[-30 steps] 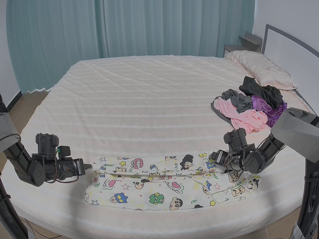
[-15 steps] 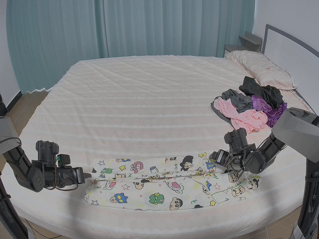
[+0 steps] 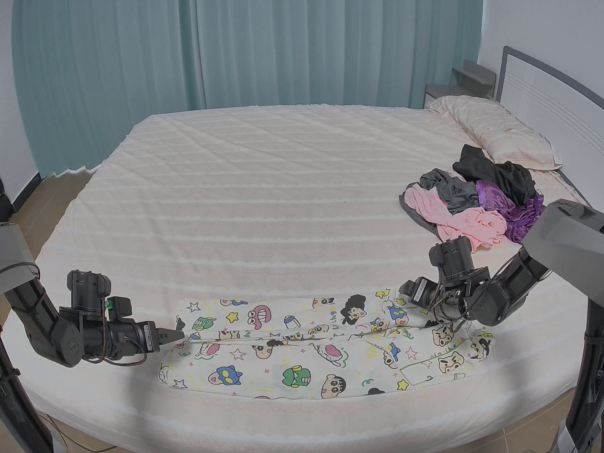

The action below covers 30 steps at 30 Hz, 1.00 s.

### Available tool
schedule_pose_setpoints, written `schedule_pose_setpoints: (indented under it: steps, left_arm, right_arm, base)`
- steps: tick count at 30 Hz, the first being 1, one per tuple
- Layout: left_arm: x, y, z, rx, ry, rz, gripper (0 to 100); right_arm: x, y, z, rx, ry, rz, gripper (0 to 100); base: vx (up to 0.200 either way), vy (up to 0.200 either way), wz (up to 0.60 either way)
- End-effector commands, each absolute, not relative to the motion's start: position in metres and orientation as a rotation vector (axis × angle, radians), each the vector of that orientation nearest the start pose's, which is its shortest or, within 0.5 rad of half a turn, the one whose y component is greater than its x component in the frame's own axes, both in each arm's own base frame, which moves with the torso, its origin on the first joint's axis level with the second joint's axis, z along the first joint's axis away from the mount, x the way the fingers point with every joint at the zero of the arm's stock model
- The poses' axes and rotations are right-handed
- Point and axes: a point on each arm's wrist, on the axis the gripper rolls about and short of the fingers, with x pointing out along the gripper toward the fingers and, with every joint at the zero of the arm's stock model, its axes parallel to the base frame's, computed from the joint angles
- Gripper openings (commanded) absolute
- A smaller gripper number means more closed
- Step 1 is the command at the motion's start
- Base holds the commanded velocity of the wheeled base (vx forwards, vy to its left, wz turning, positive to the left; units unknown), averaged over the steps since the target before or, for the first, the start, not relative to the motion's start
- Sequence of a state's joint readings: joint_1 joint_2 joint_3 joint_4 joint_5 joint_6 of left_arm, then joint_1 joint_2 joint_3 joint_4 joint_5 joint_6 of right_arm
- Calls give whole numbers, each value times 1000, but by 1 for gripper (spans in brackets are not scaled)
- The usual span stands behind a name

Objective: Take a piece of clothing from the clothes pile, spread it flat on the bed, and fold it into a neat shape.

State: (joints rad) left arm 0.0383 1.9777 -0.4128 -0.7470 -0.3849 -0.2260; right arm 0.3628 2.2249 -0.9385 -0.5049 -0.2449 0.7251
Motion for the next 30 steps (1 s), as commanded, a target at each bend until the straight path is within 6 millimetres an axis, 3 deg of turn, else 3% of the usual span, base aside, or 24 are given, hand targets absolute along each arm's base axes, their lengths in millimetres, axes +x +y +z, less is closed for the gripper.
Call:
schedule_pose_setpoints:
  steps: [1,2,4,9,12,14,15,17,18,23,30]
  left_arm:
    - [261,6,30,-395,833,-217,100]
    - [257,18,38,-417,798,-178,100]
    - [255,21,47,-443,767,-160,100]
    - [264,16,65,-574,713,-114,100]
    - [275,2,68,-592,739,-49,100]
    - [277,-3,69,-589,755,-36,100]
    - [282,-11,70,-587,784,-39,100]
    - [283,-13,69,-585,794,-39,100]
    - [289,-17,60,-557,845,-43,100]
    - [296,-19,43,-472,891,-51,100]
    - [294,-27,29,-364,974,-103,100]
  right_arm:
    - [350,122,48,506,678,-155,100]
    - [334,111,72,543,653,-156,100]
    - [324,102,80,554,646,-169,100]
    - [292,85,81,568,676,-197,100]
    - [265,71,87,607,674,-231,100]
    - [257,66,88,611,670,-243,100]
    - [241,58,92,619,666,-253,100]
    - [237,56,93,620,664,-254,100]
    - [219,49,92,623,679,-254,100]
    - [197,33,93,651,672,-281,100]
    - [194,28,92,678,689,-261,100]
  base:
    - [0,0,0]
    - [0,0,0]
    - [0,0,0]
    - [0,0,0]
    - [0,0,0]
    - [0,0,0]
    - [0,0,0]
    - [0,0,0]
    - [0,0,0]
    - [0,0,0]
    - [0,0,0]
